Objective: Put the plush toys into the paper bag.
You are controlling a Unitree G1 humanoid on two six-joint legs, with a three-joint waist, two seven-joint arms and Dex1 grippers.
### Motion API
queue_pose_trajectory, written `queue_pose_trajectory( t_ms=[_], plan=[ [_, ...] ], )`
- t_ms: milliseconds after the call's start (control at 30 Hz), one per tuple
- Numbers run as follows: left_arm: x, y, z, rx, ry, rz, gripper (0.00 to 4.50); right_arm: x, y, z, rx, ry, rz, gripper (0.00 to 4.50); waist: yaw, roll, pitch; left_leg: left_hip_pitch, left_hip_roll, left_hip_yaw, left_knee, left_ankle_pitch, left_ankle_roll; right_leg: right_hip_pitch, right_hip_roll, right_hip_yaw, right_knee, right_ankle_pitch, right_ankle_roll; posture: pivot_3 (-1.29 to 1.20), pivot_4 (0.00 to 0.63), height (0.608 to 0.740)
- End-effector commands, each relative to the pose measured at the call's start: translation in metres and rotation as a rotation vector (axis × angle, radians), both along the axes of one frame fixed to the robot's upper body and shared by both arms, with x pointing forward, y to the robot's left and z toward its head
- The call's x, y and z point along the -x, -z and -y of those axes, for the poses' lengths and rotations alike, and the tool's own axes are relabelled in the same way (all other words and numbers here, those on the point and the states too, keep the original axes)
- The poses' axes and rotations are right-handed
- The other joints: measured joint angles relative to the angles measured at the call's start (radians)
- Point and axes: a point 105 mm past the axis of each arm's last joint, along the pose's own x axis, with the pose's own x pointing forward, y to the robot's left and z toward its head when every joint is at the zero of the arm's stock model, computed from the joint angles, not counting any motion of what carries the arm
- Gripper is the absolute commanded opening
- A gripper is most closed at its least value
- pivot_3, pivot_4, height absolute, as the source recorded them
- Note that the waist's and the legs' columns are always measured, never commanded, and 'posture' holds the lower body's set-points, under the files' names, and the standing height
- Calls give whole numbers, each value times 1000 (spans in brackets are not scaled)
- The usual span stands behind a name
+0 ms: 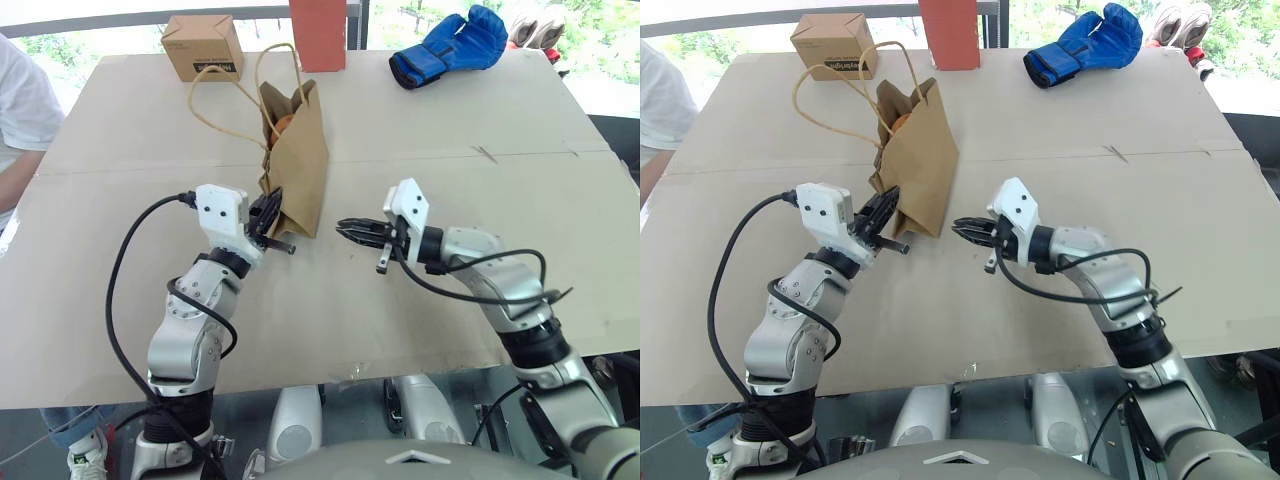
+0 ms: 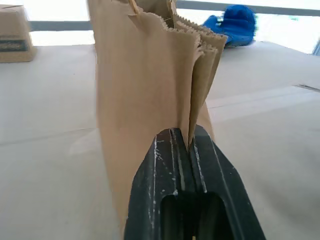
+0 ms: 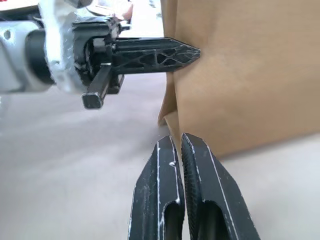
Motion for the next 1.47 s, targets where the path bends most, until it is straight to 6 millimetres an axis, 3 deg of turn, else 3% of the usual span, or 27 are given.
queue_pose_trajectory(
  t_ms=[33, 200, 300, 467, 600, 667, 733, 767, 800, 867, 967, 1100, 1233, 1467],
  plan=[
    [7, -19, -4, -11, 216, 59, 0, 17, -25, 19, 1, -10, 116, 881, 0, 0, 0, 0, 0, 0, 0, 0, 0, 0, 0, 0, 0, 0, 0, 0, 150, 740],
    [9, -41, -29, -259, 673, 60, 0, 49, -34, 71, 77, 15, 120, 3208, 9, 0, 1, -1, 0, -1, 0, 0, 0, 0, -1, -2, -2, -1, -1, 0, 150, 740],
    [6, -41, -35, -333, 913, -43, 0, 67, -41, 94, 71, 60, 89, 4463, 16, 0, 1, -2, -1, 0, 1, 0, 0, 0, -2, -2, -3, -1, 0, 0, 150, 740],
    [-13, -25, -21, -461, 974, -27, 0, 76, -40, 107, 92, 161, 97, 4463, 10, 1, 0, -1, -2, 1, 1, 0, 0, 3, -3, -1, -5, 0, 0, 0, 150, 740],
    [-31, -21, -14, -433, 937, 33, 0, 81, -38, 107, 95, 223, 126, 4463, 9, 0, 0, -2, -1, -1, 3, 0, 1, 3, -1, -2, -2, -1, 0, 0, 150, 740],
    [-30, -19, -13, -420, 938, 42, 733, 83, -37, 107, 96, 237, 123, 4500, 2, 0, 0, -2, -1, -1, 3, 0, 1, 3, -1, -1, -2, -1, 0, 0, 150, 740],
    [-30, -22, -16, -373, 919, 36, 1123, 83, -35, 108, 99, 251, 120, 4500, 1, 0, 0, -2, -1, -1, 3, 0, 1, 3, -1, -1, -2, -1, 1, 0, 150, 740],
    [-29, -26, -19, -333, 887, 30, 1823, 83, -34, 111, 105, 260, 118, 4500, 0, 0, 0, -2, -1, -1, 3, 0, 1, 3, -1, -1, -2, 0, 1, 0, 150, 740],
    [-29, -29, -21, -297, 849, 21, 2005, 83, -33, 114, 111, 267, 117, 4500, 0, 0, 0, -2, -1, -1, 3, 0, 1, 3, -1, -1, -2, 0, 2, 0, 150, 740],
    [-26, -31, -24, -258, 799, 4, 2917, 83, -31, 118, 119, 277, 122, 4500, -1, 0, 0, -1, -1, -1, 3, 0, 1, 3, -1, -1, -1, 0, 2, 0, 150, 740],
    [-10, -31, -28, -165, 736, -60, 4228, 80, -30, 127, 128, 310, 139, 4500, 0, 0, 0, -1, -1, -1, 3, 0, 0, 3, -1, -1, 0, -1, 5, 0, 150, 740],
    [29, -12, -52, -50, 473, -219, 4228, 78, -23, 155, 140, 372, 124, 4500, -16, 0, 0, 1, 0, 1, 1, 0, 0, 3, -2, 1, 0, -1, 5, 0, 150, 740],
    [89, 5, -58, -48, 328, -305, 4228, 79, -19, 190, 194, 405, 92, 4500, -17, -1, 0, 1, 0, 0, 1, 0, 0, 4, -3, -1, -1, -2, 3, 0, 150, 740],
    [115, 9, -49, 23, 264, -319, 4228, 75, -16, 209, 226, 395, 77, 4500, 8, 1, -1, 3, -1, 0, 3, -3, -5, 4, -5, 0, -3, -4, 4, 0, 150, 740]
  ],
)
